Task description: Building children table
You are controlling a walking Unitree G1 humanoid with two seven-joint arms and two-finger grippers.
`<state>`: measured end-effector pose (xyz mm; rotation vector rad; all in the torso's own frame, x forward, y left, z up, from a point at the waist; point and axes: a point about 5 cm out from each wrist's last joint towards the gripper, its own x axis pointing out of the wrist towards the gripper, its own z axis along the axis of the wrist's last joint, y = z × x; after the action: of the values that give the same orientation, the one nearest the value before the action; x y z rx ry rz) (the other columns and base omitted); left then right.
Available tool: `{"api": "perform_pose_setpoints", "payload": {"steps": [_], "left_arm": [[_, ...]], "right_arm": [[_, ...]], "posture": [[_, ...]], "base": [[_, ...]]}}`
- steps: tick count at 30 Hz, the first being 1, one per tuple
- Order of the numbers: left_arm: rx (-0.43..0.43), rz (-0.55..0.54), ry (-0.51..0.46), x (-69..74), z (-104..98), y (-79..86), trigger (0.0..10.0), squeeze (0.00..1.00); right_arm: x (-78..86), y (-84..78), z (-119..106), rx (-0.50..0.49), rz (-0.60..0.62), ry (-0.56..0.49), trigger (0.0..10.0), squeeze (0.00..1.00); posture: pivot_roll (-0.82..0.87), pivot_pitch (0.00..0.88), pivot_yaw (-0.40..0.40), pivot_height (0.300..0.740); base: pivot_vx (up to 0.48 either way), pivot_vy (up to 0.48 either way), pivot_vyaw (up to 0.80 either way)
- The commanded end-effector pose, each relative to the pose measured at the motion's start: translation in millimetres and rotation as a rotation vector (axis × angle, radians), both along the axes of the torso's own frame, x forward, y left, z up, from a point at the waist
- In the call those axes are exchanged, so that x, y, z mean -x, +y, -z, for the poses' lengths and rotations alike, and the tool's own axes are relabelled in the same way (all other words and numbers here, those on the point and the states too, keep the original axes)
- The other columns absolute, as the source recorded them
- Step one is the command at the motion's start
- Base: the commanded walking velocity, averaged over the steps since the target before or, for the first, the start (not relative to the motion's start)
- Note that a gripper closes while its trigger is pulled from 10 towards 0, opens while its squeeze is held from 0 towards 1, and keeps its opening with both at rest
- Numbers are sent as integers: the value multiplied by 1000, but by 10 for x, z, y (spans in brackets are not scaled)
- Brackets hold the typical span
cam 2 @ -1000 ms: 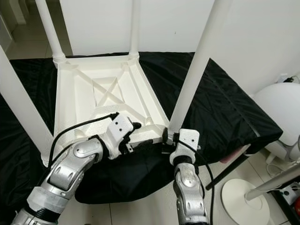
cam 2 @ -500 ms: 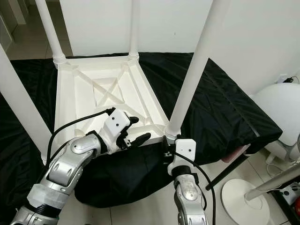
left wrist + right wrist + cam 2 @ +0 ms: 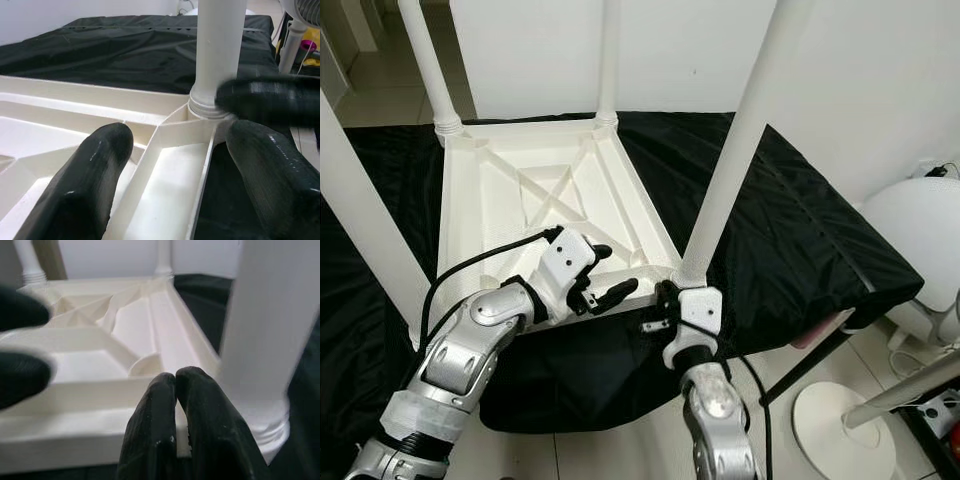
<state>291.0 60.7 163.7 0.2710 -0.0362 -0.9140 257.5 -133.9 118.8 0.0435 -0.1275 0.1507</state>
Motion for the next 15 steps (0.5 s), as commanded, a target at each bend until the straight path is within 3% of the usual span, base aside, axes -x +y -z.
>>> {"api": "perform_pose_setpoints", "payload": {"steps": [1, 6, 8, 10, 15], "left_arm": [[13, -124, -30, -26, -1, 30, 10000, 0], [10, -105, -27, -12, 6, 26, 10000, 0], [10, -103, -27, -10, 5, 25, 10000, 0], [7, -90, -25, 3, 8, 12, 10000, 0], [2, -67, -15, 41, 23, -11, 10000, 0]], "right_arm": [[-40, -143, 1, -14, 50, 13, 10000, 0], [-130, -412, -63, 6, 117, -5, 10000, 0], [-140, -446, -71, 8, 126, -6, 10000, 0], [-184, -597, -97, 22, 146, -11, 10000, 0], [-229, -763, -119, 34, 179, -12, 10000, 0]], "posture": [[11, 0, -52, 740], [9, 0, -50, 740], [9, 0, -50, 740], [10, 0, -46, 740], [11, 0, -45, 740]], "base": [[0, 0, 0], [0, 0, 0], [0, 0, 0], [0, 0, 0], [0, 0, 0]]}}
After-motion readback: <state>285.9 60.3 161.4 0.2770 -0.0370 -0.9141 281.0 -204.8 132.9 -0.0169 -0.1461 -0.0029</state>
